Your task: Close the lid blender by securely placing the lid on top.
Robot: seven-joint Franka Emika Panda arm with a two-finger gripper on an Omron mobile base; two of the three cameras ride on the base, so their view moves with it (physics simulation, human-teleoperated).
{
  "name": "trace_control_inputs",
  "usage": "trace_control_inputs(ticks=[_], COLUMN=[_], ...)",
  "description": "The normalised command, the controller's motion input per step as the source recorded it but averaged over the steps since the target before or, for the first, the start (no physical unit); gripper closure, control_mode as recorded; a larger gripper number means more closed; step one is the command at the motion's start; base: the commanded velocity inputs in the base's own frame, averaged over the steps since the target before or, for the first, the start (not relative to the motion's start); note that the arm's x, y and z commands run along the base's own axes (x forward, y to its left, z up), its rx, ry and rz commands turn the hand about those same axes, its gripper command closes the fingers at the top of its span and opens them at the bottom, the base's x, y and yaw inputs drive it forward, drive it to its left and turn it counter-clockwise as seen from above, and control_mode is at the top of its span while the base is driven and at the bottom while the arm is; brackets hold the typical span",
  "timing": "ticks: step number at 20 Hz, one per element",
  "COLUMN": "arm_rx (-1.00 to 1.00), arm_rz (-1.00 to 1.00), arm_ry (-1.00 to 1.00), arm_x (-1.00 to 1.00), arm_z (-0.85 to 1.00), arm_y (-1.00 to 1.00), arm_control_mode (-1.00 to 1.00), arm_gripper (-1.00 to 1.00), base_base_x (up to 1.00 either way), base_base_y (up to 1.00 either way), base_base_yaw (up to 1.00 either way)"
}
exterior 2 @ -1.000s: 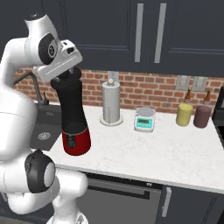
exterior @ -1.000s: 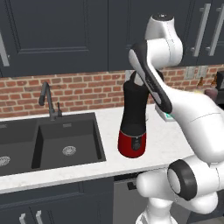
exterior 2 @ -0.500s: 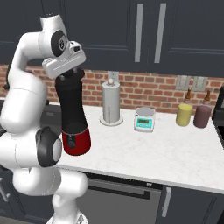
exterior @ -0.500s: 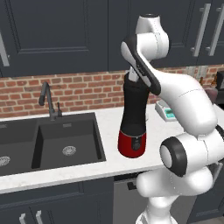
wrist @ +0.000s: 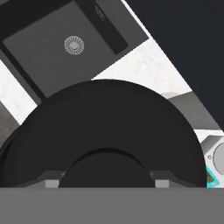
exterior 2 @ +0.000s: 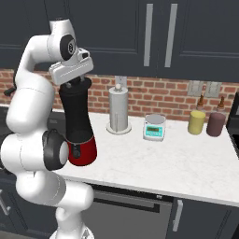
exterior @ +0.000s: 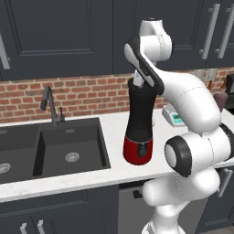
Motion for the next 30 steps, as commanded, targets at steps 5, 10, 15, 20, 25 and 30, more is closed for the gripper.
trace_control_inputs(ticks=[5,10,15,20,25,30], arm_rx=[0.0,0.0,0.01,0.02,0.01,0.0], arm_rz=[0.01,0.01,0.02,0.01,0.0,0.0], arm_ry=[-0.03,-0.04,-0.06,-0.04,-0.02,-0.01], arm_x=[0.04,0.0,-0.34,-0.33,-0.06,0.01], arm_z=[-0.19,-0.17,-0.26,-0.07,0.0,0.2], arm_y=[0.0,0.0,0.0,0.0,0.0,-0.08], arm_control_mode=[-1.0,-1.0,-1.0,-1.0,-1.0,-1.0], arm_gripper=[1.0,1.0,1.0,1.0,1.0,1.0], base_base_x=[0.0,0.0,0.0,0.0,0.0,0.0], base_base_y=[0.0,0.0,0.0,0.0,0.0,0.0], base_base_yaw=[0.0,0.0,0.0,0.0,0.0,0.0])
